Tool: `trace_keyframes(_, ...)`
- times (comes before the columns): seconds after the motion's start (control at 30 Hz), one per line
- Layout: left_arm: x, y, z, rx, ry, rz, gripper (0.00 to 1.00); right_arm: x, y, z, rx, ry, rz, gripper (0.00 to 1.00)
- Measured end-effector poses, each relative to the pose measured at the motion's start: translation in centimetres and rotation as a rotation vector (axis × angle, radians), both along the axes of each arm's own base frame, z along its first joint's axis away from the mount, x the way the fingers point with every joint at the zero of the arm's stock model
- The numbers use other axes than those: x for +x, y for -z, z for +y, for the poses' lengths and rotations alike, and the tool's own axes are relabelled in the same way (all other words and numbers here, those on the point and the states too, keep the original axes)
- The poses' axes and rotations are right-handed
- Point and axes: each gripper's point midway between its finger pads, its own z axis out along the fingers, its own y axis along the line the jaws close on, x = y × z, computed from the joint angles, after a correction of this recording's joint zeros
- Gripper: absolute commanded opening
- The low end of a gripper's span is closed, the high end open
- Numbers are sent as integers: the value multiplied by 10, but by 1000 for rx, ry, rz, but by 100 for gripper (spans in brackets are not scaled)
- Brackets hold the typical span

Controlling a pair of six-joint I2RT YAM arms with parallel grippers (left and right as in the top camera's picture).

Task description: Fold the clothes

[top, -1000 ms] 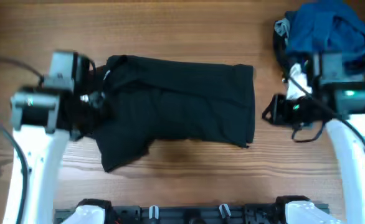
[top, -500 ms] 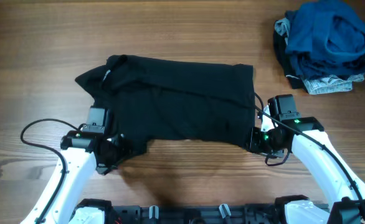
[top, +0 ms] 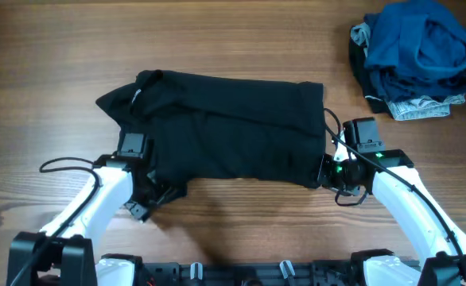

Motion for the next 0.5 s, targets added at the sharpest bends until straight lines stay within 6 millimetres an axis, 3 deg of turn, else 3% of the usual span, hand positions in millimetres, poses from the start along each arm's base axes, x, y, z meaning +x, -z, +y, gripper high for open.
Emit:
trace_keyframes(0.03, 4, 0, -2, -11, 0, -14, 13, 2, 0, 0, 1, 1, -6, 48)
trace_keyframes(0.07, 10, 0, -3, -16, -7, -38, 4, 3, 0, 0, 2, 2, -11, 48)
trace_keyframes(0.27, 26, -1, -4, -12, 14, -96, 4, 4, -1, 0, 3, 4, -17, 43)
trace_keyframes(0.37, 35, -19, -1, 13, 74, -92, 4, 4, 0, -2, -9, 14, -11, 43)
trace_keyframes(0.43, 54, -36, 0, 30, 108, -157, 4, 3, 4, -2, -14, 16, 3, 43)
trace_keyframes(0.5, 61, -46, 2, 41, 119, -205, 4, 0, 12, -2, -11, 12, 39, 43)
